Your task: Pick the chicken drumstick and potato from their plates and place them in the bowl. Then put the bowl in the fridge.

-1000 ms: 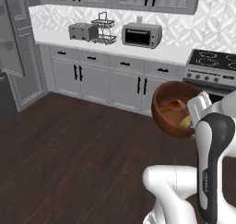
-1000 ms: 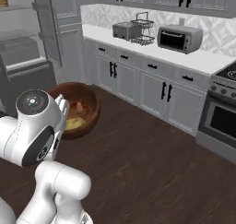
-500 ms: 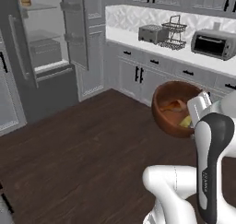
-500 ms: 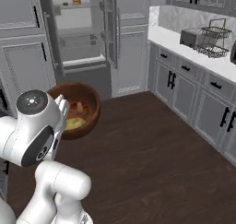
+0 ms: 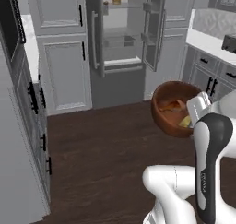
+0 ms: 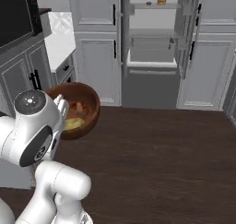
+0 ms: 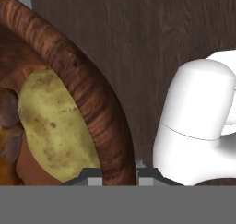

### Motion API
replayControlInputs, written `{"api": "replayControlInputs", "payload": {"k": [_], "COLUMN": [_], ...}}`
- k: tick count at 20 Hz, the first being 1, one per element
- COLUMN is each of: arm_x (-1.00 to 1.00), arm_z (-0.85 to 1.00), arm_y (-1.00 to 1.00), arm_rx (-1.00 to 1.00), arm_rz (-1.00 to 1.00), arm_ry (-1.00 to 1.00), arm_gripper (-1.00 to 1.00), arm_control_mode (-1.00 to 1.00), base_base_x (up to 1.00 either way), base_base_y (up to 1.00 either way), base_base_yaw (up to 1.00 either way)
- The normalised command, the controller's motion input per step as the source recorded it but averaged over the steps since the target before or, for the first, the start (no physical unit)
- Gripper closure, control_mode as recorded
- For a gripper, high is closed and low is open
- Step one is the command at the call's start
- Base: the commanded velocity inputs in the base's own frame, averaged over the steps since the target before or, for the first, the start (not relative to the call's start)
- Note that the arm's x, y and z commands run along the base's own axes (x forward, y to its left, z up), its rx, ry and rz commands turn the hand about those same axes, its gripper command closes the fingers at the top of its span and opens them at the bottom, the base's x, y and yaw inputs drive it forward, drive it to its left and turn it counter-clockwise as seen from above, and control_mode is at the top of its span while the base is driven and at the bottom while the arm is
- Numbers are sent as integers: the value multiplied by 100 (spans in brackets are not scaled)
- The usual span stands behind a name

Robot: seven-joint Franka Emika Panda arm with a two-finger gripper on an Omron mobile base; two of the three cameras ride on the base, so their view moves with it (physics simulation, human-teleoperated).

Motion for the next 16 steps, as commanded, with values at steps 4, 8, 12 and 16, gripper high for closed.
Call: {"api": "replayControlInputs", "payload": {"k": [4,8,12,16], "arm_x": [0,0,0,0], "arm_z": [0,0,0,0], "arm_y": [0,0,0,0], "arm_rx": [0,0,0,0], "arm_rz": [0,0,0,0], "arm_ry": [0,0,0,0], "arm_gripper": [100,100,100,100], "arm_control_mode": [100,100,100,100], "base_base_x": [0,46,100,100], "base_base_y": [-100,-97,-94,-49], "base_base_yaw": [52,50,17,-7]}}
